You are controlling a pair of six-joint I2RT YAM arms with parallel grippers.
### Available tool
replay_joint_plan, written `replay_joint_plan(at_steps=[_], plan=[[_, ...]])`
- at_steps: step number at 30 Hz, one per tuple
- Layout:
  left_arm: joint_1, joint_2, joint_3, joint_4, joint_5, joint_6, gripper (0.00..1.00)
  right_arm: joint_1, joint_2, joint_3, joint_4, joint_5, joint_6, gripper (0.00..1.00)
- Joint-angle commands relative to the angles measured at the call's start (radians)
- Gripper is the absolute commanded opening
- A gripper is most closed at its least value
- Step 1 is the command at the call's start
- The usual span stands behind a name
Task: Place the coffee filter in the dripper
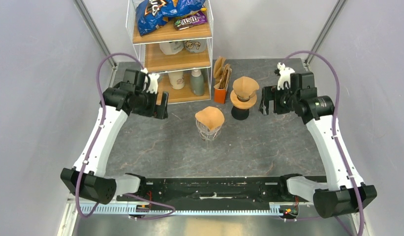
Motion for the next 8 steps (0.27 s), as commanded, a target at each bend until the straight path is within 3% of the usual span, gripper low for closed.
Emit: replay_joint_plan(at_steps=[1, 8], plan=[[0.055, -0.076, -0.138, 0.049, -0.117, 0.02, 0.98, -0.036, -0.065, -0.116, 0.031, -0.029, 0.007, 0.97], [0.076, -0.113, -0.126, 0.056, -0.145, -0.008, 0.99, -0.036, -0.068, -0.112, 0.062, -0.071, 0.02, 0.97]])
